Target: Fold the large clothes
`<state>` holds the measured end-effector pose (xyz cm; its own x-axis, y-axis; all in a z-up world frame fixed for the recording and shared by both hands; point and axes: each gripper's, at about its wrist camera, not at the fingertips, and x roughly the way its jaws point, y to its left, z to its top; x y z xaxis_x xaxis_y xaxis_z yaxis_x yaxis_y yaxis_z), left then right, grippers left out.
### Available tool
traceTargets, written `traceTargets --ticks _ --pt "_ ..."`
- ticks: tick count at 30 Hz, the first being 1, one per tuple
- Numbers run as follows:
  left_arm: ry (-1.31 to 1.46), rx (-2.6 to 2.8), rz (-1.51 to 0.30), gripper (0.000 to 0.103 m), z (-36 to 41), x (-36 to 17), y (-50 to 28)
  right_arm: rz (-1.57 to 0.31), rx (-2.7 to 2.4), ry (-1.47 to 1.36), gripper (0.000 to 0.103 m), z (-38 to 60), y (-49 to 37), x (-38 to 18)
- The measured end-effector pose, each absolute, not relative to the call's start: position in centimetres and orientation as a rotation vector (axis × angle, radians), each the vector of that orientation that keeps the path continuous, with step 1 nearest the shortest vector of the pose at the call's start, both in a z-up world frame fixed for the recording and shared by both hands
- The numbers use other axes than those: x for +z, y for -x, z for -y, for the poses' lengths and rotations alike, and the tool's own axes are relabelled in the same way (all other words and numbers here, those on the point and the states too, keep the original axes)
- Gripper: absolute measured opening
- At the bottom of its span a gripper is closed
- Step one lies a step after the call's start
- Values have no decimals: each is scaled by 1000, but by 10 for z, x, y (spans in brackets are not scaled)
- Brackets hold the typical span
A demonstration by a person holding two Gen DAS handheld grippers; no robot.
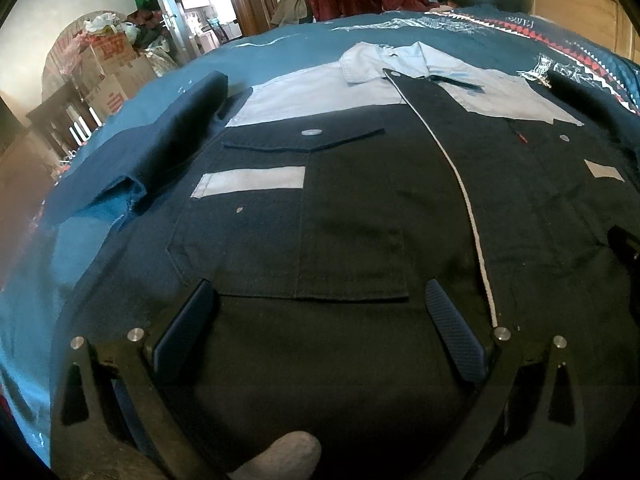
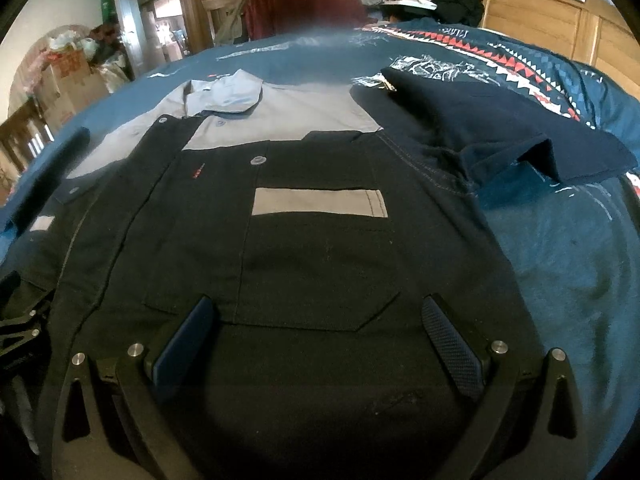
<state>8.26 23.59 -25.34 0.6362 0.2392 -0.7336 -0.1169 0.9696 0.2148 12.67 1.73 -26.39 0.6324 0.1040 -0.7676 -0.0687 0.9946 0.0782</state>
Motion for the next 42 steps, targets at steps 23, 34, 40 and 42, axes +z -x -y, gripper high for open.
traceTargets --ticks 23,34,40,42 --pt "-152 208 -857 103 -242 -257 -83 -881 116 -67 103 -19 -131 -264" --pt "-145 213 -857 103 -241 -258 -85 -880 117 -69 103 -18 -131 -264" --pt "-144 215 -857 103 -241 -258 -85 -880 117 -69 103 -18 -131 -264" --pt "-145 215 -857 103 -241 -258 -85 -880 116 -68 103 -18 -131 -264"
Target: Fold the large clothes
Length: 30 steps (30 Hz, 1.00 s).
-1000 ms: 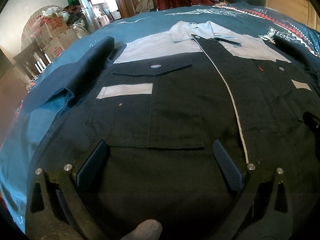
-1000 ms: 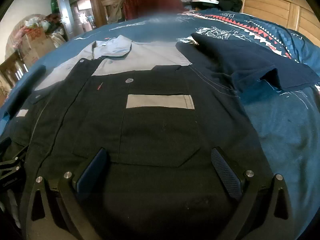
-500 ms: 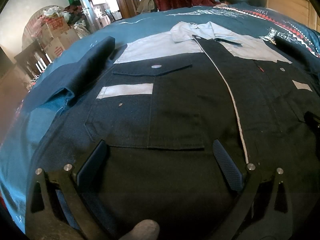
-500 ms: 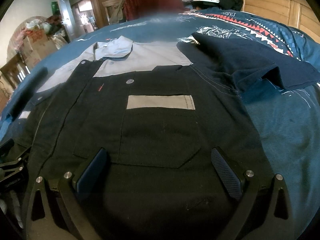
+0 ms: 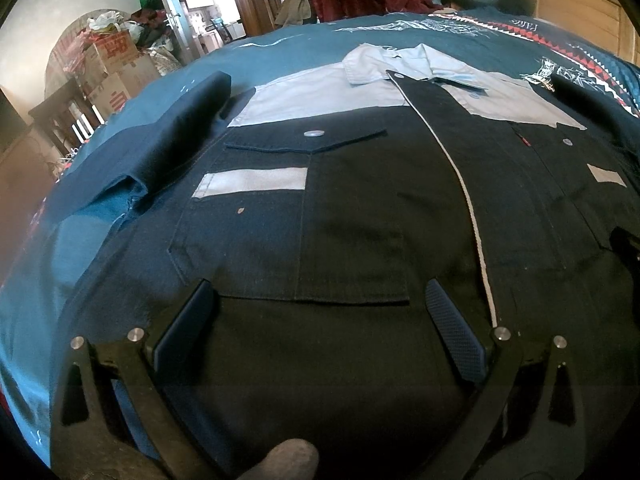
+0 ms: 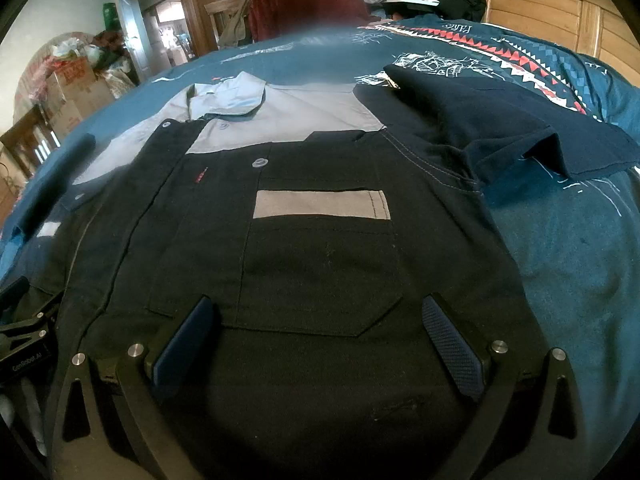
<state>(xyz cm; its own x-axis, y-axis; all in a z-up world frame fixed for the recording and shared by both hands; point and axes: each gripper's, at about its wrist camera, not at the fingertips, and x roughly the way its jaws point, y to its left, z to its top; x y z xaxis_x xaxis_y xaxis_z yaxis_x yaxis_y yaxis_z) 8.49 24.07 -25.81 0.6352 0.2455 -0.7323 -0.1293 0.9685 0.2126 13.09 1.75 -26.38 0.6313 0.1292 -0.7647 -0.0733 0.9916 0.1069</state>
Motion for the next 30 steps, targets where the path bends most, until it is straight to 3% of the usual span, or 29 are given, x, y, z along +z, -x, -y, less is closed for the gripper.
traceTargets --ticks 7,13,30 --pt "-150 223 -875 103 -240 -257 -87 -885 114 -66 103 -18 -131 -263" --pt "-99 205 -952 103 -247 -254 -98 -1011 119 -50 103 -19 -150 -258" --pt "-136 211 -874 103 -242 -256 -86 -900 134 -60 103 -19 -131 -262"
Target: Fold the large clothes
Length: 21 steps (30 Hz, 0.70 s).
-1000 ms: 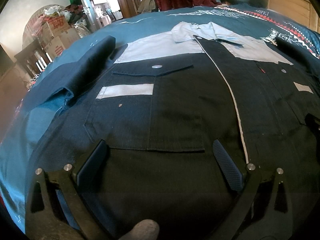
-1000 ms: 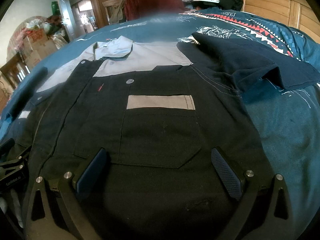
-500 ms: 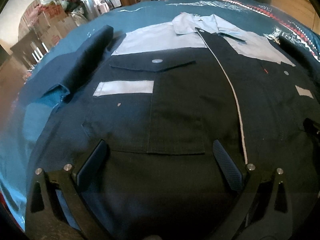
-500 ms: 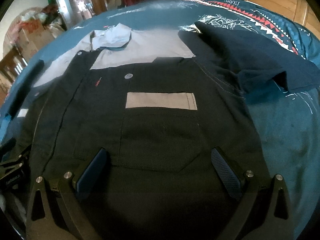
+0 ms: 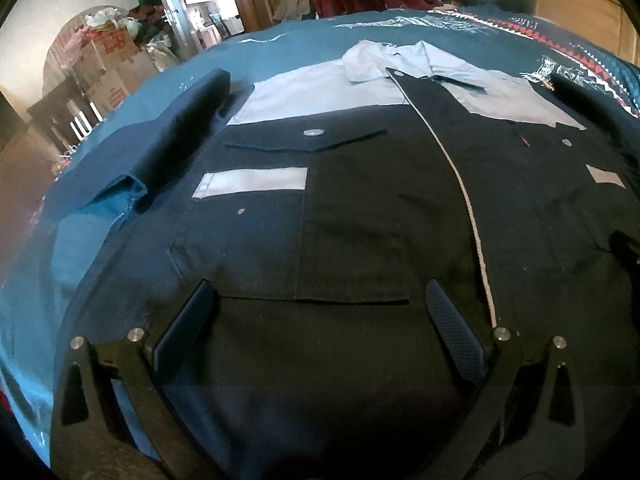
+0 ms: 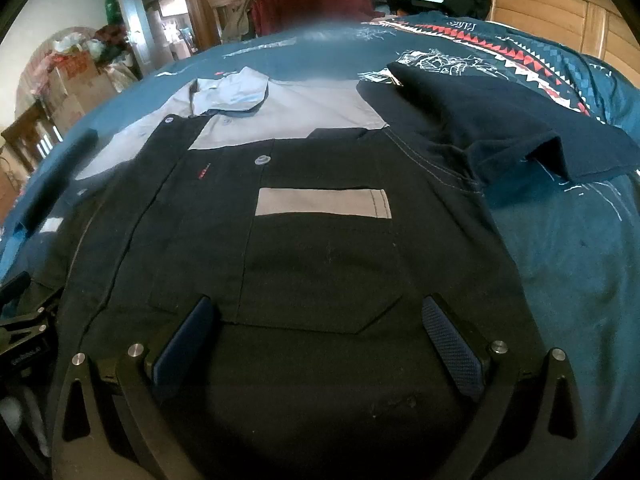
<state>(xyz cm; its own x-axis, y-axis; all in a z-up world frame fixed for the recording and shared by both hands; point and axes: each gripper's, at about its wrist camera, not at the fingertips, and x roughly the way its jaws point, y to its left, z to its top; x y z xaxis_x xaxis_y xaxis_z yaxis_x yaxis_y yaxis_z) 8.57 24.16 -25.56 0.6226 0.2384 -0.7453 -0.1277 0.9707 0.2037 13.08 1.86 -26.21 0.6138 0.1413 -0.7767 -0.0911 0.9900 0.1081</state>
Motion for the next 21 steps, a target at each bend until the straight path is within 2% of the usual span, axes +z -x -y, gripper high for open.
traceTargets --ticks 21 --pt "-136 220 -864 103 -241 -255 -85 -893 144 -73 103 -15 -130 -262"
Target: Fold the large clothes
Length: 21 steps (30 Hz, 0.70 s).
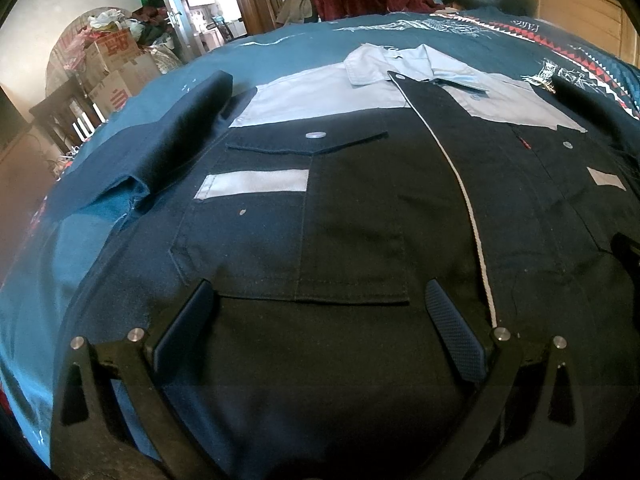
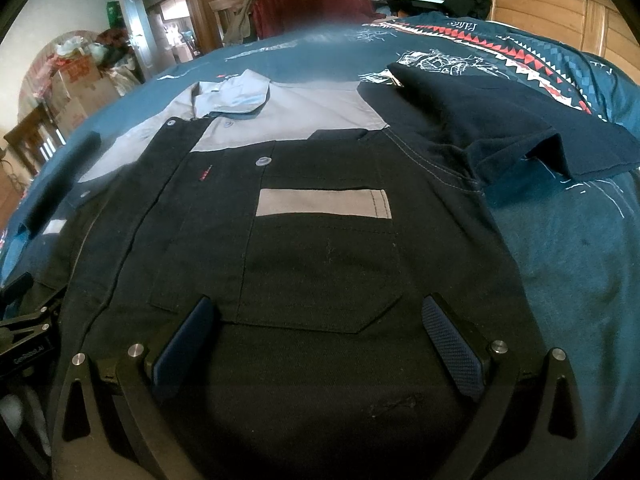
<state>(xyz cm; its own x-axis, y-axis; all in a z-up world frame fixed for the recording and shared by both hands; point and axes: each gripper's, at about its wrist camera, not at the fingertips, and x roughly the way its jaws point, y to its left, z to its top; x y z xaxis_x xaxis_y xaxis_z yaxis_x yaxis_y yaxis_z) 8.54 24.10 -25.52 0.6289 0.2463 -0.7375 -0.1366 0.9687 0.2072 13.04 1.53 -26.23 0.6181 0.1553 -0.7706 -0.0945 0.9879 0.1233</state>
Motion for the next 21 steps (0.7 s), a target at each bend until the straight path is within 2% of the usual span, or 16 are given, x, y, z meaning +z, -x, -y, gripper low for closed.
traceTargets --ticks 21 --pt "-137 225 -862 103 -241 -255 -85 -890 144 -72 103 -14 -131 -262"
